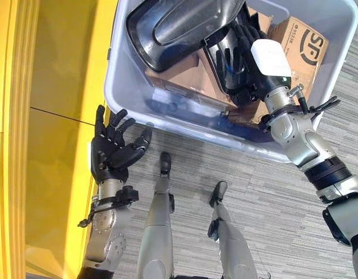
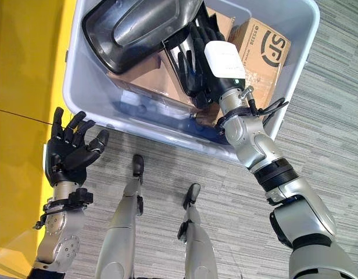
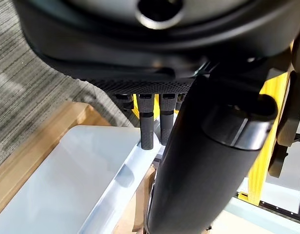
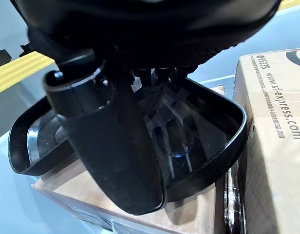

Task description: Move parts from the plastic box to the shelf.

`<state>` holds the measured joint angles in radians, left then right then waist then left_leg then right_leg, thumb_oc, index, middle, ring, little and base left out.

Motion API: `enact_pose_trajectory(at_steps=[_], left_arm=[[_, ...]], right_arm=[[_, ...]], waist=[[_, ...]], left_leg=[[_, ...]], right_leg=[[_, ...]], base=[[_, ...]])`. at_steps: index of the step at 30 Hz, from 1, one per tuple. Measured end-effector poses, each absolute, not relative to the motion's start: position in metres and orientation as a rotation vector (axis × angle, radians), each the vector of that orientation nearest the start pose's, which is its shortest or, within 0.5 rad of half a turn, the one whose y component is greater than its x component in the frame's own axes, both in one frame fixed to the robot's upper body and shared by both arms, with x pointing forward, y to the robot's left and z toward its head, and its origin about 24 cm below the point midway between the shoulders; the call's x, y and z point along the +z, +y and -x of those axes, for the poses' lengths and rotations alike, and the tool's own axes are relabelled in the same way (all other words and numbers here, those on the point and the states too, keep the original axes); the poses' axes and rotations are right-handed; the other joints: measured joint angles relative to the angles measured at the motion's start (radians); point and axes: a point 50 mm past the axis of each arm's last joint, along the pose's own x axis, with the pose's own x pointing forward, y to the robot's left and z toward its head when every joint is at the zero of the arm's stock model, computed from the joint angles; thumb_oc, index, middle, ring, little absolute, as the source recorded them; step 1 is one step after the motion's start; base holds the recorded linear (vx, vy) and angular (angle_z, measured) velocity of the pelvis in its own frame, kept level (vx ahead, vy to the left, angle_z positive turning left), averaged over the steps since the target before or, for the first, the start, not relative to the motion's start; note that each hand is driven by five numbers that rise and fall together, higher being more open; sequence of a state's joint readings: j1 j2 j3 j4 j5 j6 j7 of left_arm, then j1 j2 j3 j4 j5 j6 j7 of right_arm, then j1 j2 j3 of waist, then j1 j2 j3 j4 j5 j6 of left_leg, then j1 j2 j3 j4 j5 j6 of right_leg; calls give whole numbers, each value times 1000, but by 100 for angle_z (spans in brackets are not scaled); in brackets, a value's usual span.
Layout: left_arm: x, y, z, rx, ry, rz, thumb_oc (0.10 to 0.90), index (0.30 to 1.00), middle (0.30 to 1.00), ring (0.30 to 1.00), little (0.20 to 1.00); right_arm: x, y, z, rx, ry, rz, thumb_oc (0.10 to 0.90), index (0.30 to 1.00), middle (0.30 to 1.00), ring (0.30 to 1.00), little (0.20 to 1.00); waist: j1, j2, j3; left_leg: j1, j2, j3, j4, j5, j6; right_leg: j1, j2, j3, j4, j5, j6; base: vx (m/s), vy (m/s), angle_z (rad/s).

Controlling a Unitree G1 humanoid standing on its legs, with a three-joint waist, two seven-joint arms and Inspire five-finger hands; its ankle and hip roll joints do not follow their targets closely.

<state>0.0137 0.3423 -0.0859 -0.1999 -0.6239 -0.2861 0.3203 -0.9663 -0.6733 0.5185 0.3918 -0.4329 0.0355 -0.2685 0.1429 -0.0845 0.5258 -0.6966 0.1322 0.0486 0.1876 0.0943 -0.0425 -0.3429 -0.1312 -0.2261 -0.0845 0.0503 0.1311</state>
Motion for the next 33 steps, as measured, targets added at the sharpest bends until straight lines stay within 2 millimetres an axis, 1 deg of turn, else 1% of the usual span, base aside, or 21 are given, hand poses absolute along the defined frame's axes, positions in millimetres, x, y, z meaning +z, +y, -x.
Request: enact_pose_trajectory(at_steps=[10,14,19,22,26,33], left_arm=[[119,204,-238,163,-386,337,900,1000,1000,1000,1000],[140,204,-234,145,-479,351,900,1000,1000,1000,1000],[158,219,-233,194,-594,351,900,1000,1000,1000,1000],[167,224,-230,209,-646,351,900,1000,1000,1000,1000],[172,226,-228,214,-683,353,900,1000,1000,1000,1000],[173,231,-226,254,-690,353,900,1000,1000,1000,1000]], right_arm=[[251,-159,-374,-120,-644,1254,900,1000,1000,1000,1000],[254,-160,-373,-117,-669,1272,900,1000,1000,1000,1000],[254,-160,-372,-116,-674,1274,900,1000,1000,1000,1000],[255,-161,-372,-114,-676,1275,900,1000,1000,1000,1000],[253,-164,-371,-119,-670,1270,900,1000,1000,1000,1000],[251,-171,-371,-131,-656,1276,900,1000,1000,1000,1000]], waist=[[1,0,0],[0,1,1],[1,3,2],[2,4,2],[11,5,2],[26,5,1]], left_leg=[[-7,-3,-1,-1,4,0],[-17,-3,-1,-1,5,0],[-17,-3,0,-1,5,0],[-17,-4,0,-1,6,0],[-16,-4,0,-1,7,0],[-15,-6,-1,-1,9,0]], right_leg=[[-6,-3,-2,1,1,-1],[-16,-3,-1,1,3,-1],[-16,-3,-1,1,3,-1],[-16,-4,-1,1,3,-1],[-16,-4,-1,1,3,-1],[-14,-5,-2,1,3,0]], base=[[0,0,0],[0,0,0],[0,0,0],[0,0,0],[0,0,0],[0,0,0]])
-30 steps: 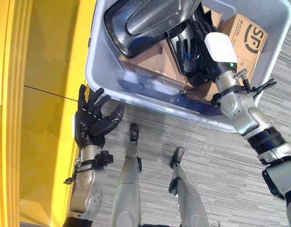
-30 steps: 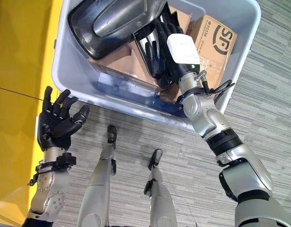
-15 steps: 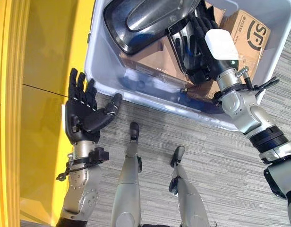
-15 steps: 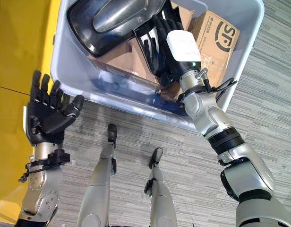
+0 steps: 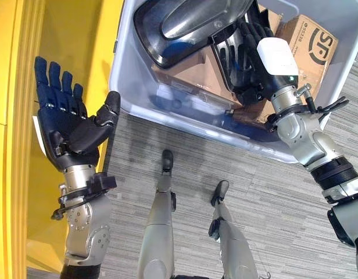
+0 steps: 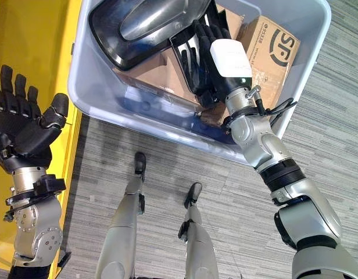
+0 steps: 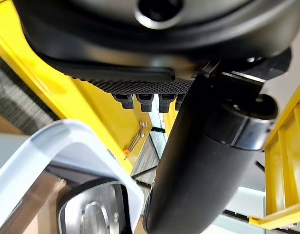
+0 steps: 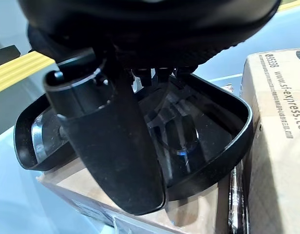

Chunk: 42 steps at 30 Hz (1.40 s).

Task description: Move parts from the plastic box to the shelf.

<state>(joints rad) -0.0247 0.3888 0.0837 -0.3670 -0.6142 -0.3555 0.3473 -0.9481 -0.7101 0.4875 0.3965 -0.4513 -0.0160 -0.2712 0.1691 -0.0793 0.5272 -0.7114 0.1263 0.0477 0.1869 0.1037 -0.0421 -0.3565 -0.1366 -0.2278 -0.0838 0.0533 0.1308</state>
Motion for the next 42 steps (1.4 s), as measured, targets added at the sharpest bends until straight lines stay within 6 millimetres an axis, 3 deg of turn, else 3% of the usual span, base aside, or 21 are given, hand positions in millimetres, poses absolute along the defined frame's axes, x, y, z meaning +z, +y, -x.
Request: enact_pose_trajectory(at_steps=[25,36,42], left_arm=[[172,231,-225,294,-690,328,900,1000,1000,1000,1000],[170,231,-224,295,-683,326,900,1000,1000,1000,1000],[173,230,-222,285,-694,328,900,1000,1000,1000,1000]], right_arm=[[247,-180,-375,-169,-625,1268,900,1000,1000,1000,1000],[257,-176,-384,-179,-642,1317,900,1000,1000,1000,1000],[253,-178,-390,-192,-625,1364,900,1000,1000,1000,1000]], waist=[[2,2,-1],[3,7,-3],[25,11,-3]], left_leg=[[-7,-8,-3,-1,5,1],[-41,-20,-26,-15,21,-10],[-65,-32,-30,-19,29,-9]], right_leg=[[-4,-6,-6,0,4,4],[-31,-9,-28,0,3,0],[-56,-18,-33,14,-2,11]], base=[[0,0,0],[5,-10,4],[8,-9,7]])
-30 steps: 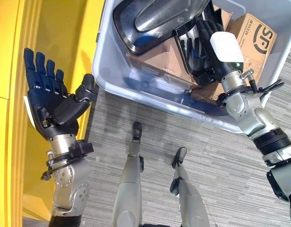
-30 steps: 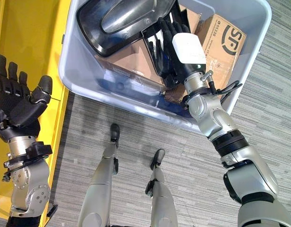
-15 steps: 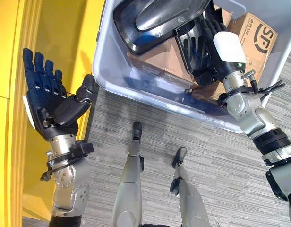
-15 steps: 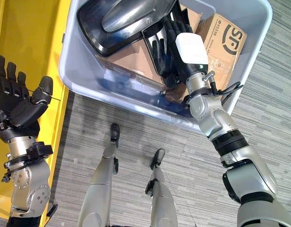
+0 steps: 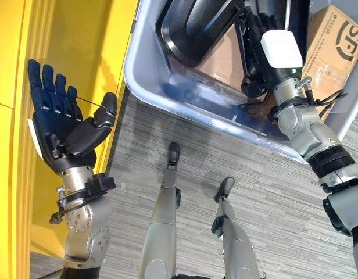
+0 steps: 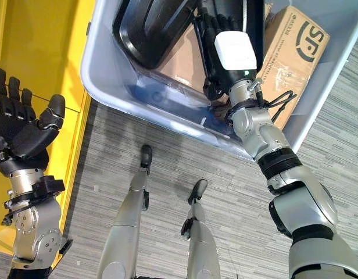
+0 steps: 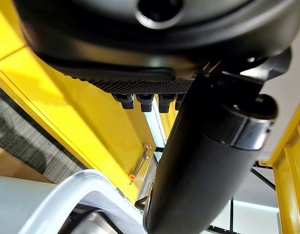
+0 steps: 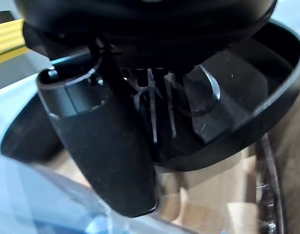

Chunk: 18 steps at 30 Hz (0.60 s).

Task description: Move parts from the plastic box to the shelf.

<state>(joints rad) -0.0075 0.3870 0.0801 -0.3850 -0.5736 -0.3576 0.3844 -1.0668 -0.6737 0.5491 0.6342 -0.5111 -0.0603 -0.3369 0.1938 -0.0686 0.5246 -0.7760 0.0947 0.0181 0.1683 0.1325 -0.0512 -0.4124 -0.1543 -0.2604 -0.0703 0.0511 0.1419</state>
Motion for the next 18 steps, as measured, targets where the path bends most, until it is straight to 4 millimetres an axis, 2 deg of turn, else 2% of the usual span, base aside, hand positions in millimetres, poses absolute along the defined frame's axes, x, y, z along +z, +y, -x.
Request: enact_pose_trajectory(at_steps=[5,6,7,9,11,14,18], left_arm=[[175,229,-221,278,-705,329,900,1000,1000,1000,1000],[175,225,-225,270,-705,338,900,1000,1000,1000,1000],[177,211,-260,263,-663,320,900,1000,1000,1000,1000],[181,200,-258,193,-672,272,900,1000,1000,1000,1000],[182,194,-254,150,-691,231,900,1000,1000,1000,1000],[183,195,-253,159,-695,233,900,1000,1000,1000,1000],[183,198,-253,185,-692,239,900,1000,1000,1000,1000]], right_arm=[[251,-182,-393,-204,-592,1368,900,1000,1000,1000,1000],[247,-180,-394,-192,-588,1365,900,1000,1000,1000,1000],[254,-161,-402,-175,-592,1372,900,1000,1000,1000,1000],[263,-151,-404,-172,-619,1375,900,1000,1000,1000,1000],[265,-153,-405,-188,-620,1375,900,1000,1000,1000,1000],[265,-155,-405,-200,-618,1371,900,1000,1000,1000,1000],[267,-156,-404,-210,-626,1355,900,1000,1000,1000,1000]], waist=[[0,1,0],[-13,-1,-2],[-27,15,-11],[-55,14,-11],[-59,14,-11],[-59,15,-12],[-57,15,-12]], left_leg=[[0,-4,0,0,1,0],[0,-3,0,-1,1,-1],[-2,-6,0,-3,7,3],[-16,-9,1,-3,11,6],[-22,-9,2,-5,15,4],[-19,-6,1,-14,18,-3],[-19,-8,2,-18,26,5]], right_leg=[[-3,-4,-1,7,-3,-2],[-6,-4,0,7,-3,-3],[-25,-12,3,49,-14,1],[-45,-17,4,59,-14,2],[-57,-20,6,64,-12,2],[-59,-17,5,69,-12,1],[-64,-20,5,77,-13,1]], base=[[0,0,0],[0,0,0],[0,0,0],[15,-1,-4],[10,-2,-6],[0,0,0],[0,0,0]])
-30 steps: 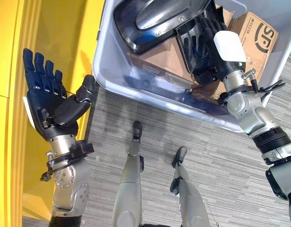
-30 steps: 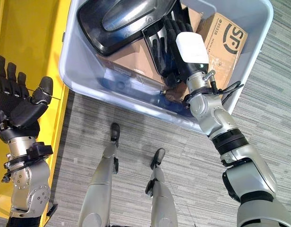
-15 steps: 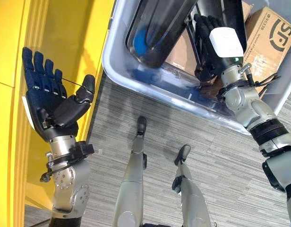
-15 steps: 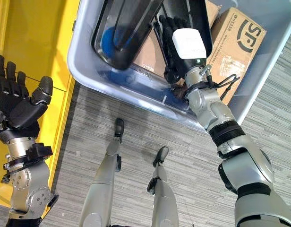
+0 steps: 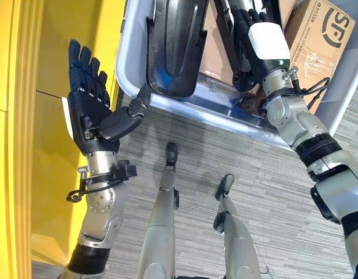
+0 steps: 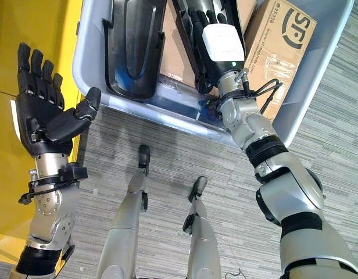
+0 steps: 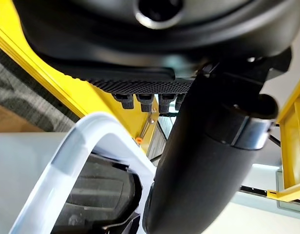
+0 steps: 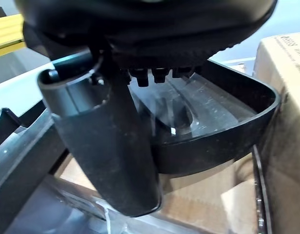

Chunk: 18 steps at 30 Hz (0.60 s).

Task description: Move parts from the plastic box to the shelf.

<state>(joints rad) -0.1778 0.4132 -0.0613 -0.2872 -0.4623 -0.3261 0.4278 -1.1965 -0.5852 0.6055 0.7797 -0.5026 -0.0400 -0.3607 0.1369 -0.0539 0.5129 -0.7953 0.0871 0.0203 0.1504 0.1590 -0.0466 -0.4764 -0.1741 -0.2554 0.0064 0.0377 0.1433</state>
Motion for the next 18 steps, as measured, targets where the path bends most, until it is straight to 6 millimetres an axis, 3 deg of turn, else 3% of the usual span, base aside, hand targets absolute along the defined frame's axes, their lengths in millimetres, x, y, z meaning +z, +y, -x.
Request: enact_pose_trajectory(at_steps=[11,18], left_arm=[[188,201,-256,238,-711,252,900,1000,1000,1000,1000],[194,202,-268,283,-721,228,900,1000,1000,1000,1000]], right_arm=[[254,-161,-386,-247,-642,1121,900,1000,1000,1000,1000],[226,-151,-375,-204,-581,768,900,1000,1000,1000,1000]], waist=[[1,0,0],[-15,0,1]], left_leg=[[-6,-1,2,-4,5,6],[-4,1,4,-4,6,8]], right_leg=[[-5,0,0,-6,2,5],[4,3,0,-23,2,5]], base=[[0,0,0],[0,0,0]])
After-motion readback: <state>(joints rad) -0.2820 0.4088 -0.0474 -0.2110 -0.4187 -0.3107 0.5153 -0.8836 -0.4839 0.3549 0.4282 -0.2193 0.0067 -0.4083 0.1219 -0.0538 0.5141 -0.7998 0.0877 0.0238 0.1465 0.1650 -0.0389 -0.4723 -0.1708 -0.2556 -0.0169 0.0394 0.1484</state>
